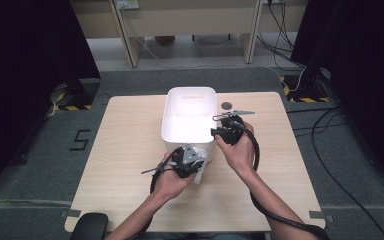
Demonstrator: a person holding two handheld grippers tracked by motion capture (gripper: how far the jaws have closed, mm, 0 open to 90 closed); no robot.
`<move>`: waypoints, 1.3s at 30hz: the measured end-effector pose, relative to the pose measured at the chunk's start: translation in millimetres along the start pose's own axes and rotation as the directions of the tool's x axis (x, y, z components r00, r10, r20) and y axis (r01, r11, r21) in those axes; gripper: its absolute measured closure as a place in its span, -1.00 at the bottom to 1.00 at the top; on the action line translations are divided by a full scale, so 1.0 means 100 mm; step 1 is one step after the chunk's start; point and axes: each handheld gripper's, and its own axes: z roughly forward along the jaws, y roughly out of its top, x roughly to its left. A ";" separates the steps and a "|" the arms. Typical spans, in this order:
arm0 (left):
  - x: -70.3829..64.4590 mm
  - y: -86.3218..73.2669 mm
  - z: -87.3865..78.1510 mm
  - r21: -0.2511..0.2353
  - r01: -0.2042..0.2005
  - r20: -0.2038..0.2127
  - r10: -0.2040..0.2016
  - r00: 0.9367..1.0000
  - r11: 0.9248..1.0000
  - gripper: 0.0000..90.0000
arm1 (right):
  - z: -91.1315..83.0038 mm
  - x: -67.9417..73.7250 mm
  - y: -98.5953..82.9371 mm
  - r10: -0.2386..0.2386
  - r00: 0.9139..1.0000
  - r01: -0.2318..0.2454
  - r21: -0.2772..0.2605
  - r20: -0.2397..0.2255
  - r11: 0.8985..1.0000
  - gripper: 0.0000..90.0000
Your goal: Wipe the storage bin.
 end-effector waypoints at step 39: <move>0.00 0.20 -0.20 -0.063 -0.015 -0.024 0.013 1.000 0.998 0.72 | 0.01 0.02 0.00 -0.003 1.000 0.003 0.000 0.002 1.000 0.62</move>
